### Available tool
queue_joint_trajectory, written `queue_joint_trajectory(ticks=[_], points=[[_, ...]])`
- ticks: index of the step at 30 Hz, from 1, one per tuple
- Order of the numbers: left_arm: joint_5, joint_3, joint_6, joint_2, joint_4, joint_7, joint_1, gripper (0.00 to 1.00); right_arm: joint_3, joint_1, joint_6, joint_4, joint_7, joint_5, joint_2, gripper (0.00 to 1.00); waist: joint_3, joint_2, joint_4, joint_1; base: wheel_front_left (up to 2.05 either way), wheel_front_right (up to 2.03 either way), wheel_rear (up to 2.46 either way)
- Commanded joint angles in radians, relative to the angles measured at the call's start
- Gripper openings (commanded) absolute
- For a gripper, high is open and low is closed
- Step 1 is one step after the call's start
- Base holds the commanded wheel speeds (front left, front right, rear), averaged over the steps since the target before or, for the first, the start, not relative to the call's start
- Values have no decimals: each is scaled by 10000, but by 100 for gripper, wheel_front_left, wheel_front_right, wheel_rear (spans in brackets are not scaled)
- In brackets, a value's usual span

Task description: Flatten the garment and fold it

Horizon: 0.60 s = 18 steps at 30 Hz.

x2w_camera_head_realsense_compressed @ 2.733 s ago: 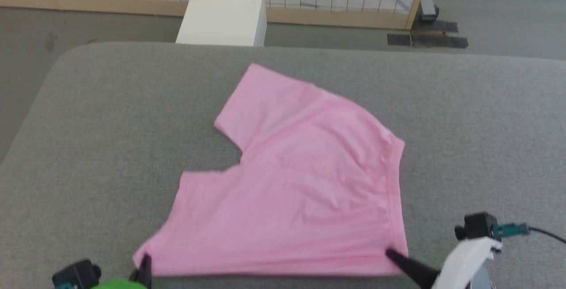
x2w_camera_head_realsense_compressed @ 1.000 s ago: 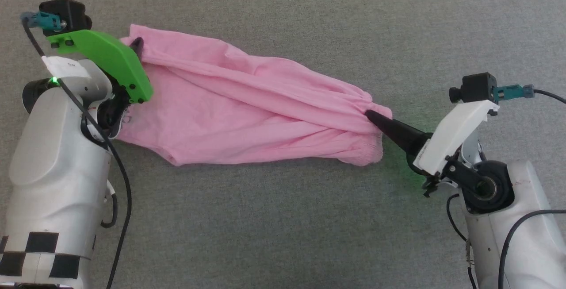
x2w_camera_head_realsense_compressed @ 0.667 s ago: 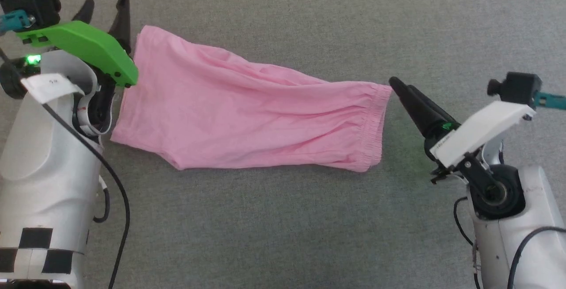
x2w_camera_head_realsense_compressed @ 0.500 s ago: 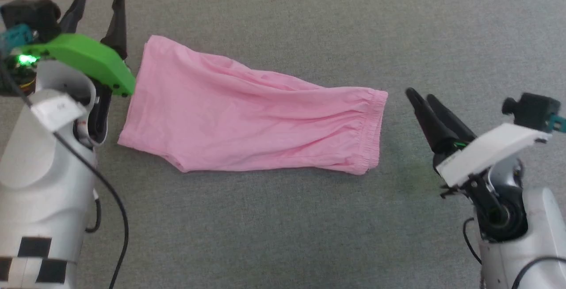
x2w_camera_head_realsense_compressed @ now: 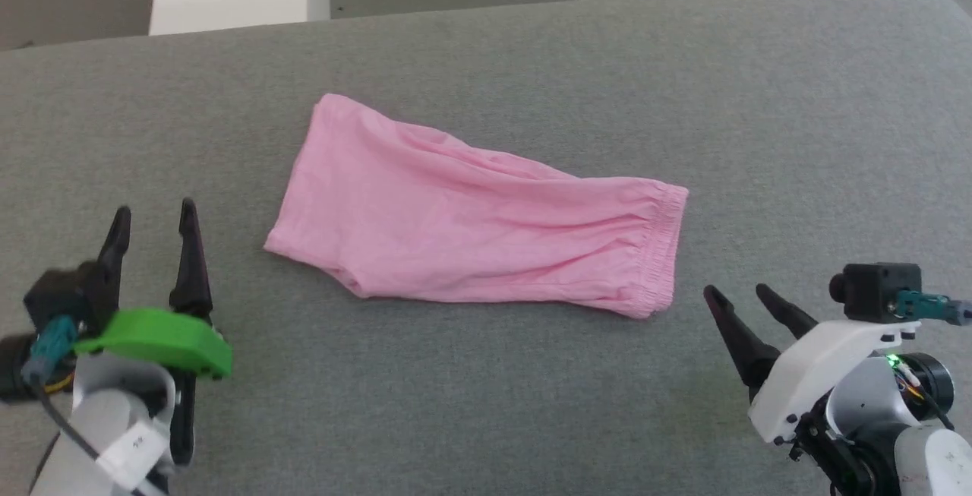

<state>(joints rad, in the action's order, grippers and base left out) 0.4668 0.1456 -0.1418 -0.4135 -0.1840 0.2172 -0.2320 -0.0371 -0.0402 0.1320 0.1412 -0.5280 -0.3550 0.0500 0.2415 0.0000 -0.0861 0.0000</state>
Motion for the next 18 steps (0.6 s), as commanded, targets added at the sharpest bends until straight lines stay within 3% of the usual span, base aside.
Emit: queue_joint_trajectory(ticks=[1, 7, 18], points=[[86, -91, -170, 3, 311, -48, 366, 100, 39, -175, -13, -77, -156, -1, 3, 100, -139, 0, 304, 0, 0, 0, 0], [336, -142, -551, 228, 1292, -320, 1308, 100, 328, -1212, -13, -1394, -618, 59, 3, 100, -61, 0, 799, 0, 0, 0, 0], [404, 204, -520, 439, 1528, -428, 1383, 100, 145, -2274, -13, -4080, -1102, 1117, 3, 100, 161, 0, 1453, 0, 0, 0, 0]])
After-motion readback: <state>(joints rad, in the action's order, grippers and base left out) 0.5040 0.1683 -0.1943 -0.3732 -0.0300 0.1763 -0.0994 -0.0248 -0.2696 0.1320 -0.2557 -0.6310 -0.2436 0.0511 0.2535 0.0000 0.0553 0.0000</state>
